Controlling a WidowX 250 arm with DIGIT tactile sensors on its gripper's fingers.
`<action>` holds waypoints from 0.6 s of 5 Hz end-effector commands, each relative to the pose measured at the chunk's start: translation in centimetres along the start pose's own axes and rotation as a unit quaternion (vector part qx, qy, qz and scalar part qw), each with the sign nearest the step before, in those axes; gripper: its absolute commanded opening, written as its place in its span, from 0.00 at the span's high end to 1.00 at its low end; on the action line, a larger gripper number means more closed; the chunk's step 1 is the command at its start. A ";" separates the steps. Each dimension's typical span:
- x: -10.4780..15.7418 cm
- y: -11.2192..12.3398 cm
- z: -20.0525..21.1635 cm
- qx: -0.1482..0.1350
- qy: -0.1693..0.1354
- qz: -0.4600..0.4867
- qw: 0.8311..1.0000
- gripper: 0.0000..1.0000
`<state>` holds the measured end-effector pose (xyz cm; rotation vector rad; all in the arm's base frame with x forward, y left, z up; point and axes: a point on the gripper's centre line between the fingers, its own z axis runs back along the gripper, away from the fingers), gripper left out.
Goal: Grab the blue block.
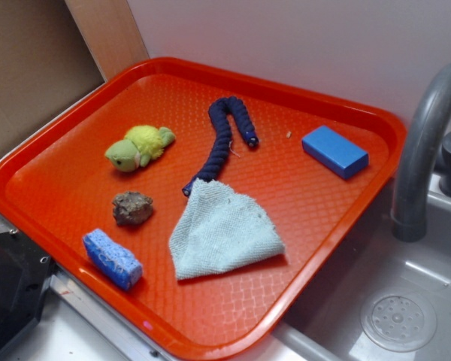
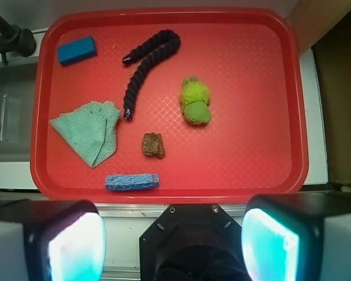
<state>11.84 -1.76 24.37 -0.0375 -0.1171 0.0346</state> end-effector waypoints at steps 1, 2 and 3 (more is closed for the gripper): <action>0.0 0.0 0.0 0.000 0.000 0.000 1.000 0.00; 4.7 -0.9 -0.5 0.027 -0.017 -0.129 0.991 0.00; 7.9 -3.3 -1.9 0.026 -0.030 -0.252 0.967 0.00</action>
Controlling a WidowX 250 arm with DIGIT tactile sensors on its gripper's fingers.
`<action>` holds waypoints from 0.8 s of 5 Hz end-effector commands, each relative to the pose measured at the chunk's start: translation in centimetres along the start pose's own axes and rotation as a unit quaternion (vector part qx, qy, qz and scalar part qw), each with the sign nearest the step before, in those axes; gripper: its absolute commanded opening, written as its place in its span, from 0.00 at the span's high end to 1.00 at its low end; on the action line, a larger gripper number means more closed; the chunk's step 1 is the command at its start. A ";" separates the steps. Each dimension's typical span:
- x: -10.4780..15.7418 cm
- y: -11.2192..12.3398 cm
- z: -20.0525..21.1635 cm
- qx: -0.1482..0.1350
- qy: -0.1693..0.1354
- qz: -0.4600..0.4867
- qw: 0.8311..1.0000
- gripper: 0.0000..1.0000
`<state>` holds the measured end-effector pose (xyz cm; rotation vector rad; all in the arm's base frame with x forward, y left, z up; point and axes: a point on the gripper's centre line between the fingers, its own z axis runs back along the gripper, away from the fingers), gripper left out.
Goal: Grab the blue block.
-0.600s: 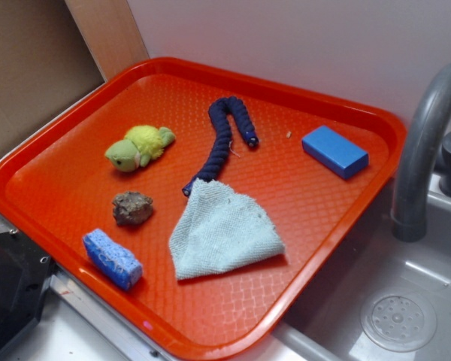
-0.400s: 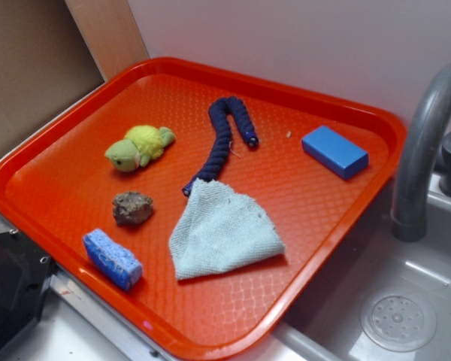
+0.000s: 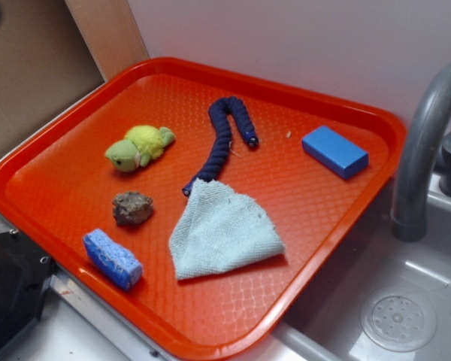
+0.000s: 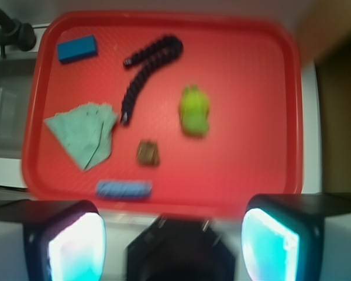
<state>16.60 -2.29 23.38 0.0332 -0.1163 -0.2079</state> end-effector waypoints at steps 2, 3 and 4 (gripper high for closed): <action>10.8 -5.0 -5.4 -0.002 -0.052 -0.353 0.934 0.00; 13.4 -6.5 -8.9 0.004 -0.045 -0.435 0.900 0.00; 14.4 -8.0 -11.6 -0.033 -0.035 -0.500 0.865 0.00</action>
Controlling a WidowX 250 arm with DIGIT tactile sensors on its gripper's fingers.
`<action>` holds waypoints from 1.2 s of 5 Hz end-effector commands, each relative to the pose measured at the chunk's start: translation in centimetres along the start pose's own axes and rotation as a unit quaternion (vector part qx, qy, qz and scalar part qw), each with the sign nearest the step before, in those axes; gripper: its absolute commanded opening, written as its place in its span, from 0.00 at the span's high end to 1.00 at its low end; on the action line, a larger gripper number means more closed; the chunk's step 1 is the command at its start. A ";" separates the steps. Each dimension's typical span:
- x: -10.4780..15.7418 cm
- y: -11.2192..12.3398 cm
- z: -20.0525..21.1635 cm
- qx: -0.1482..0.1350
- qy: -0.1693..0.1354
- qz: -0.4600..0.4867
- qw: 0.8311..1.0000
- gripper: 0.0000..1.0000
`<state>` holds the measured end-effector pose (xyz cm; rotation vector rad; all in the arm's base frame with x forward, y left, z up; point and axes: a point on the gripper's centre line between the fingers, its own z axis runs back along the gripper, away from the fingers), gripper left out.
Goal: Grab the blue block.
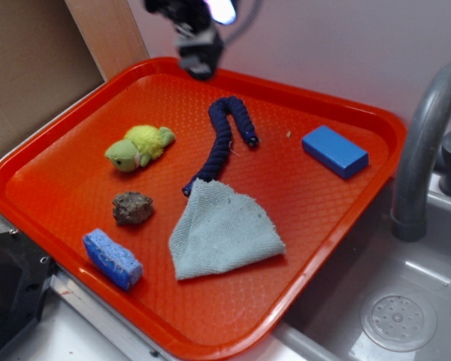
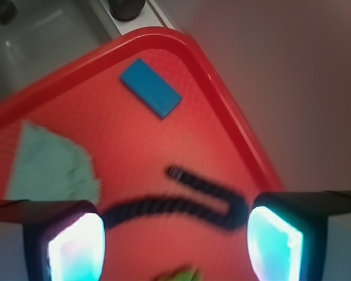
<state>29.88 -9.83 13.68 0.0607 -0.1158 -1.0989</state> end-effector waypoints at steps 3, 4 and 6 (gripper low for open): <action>5.1 -3.6 -5.8 -0.061 -0.071 -0.188 0.978 0.00; 5.5 -2.8 -7.3 -0.066 -0.095 -0.181 0.977 0.00; 7.2 -3.3 -10.2 -0.106 -0.115 -0.197 0.968 0.00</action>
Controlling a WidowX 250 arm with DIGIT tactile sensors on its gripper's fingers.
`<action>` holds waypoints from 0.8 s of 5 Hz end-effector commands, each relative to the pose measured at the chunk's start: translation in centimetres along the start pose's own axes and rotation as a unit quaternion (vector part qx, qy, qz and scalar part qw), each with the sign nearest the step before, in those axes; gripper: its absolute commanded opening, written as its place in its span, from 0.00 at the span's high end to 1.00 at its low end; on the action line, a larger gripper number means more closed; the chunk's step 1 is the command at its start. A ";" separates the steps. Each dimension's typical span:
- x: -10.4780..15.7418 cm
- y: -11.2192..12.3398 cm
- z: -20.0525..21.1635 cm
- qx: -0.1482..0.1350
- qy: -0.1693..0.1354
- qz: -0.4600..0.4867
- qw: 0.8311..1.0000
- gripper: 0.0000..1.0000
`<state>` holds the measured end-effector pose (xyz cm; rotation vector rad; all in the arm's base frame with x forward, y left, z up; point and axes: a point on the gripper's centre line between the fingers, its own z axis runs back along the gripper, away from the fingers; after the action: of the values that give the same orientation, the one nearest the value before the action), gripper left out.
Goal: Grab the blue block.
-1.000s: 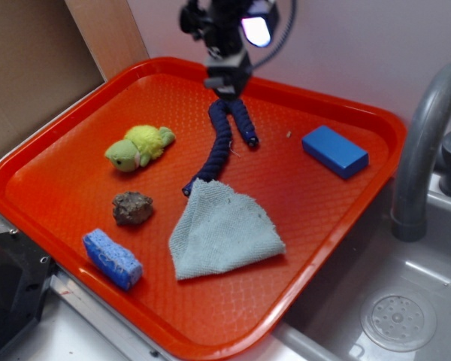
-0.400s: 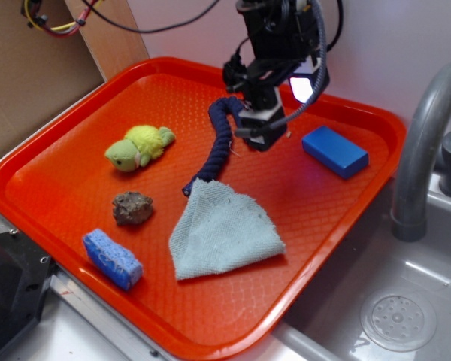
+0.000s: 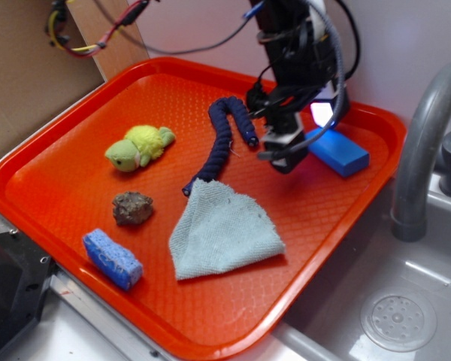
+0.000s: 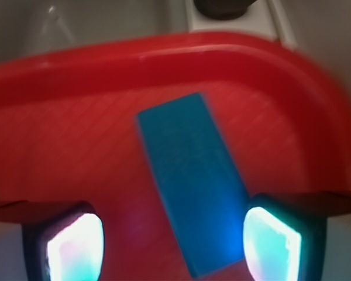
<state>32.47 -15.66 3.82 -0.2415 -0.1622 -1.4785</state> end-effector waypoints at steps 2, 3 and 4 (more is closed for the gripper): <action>1.1 -0.3 -2.4 0.013 -0.011 0.037 0.999 1.00; 0.3 0.0 -2.9 0.007 -0.005 0.052 0.999 1.00; -1.0 0.1 -1.1 0.021 -0.035 0.123 0.992 1.00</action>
<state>33.88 -14.27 1.75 -0.2784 -0.2001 -1.2364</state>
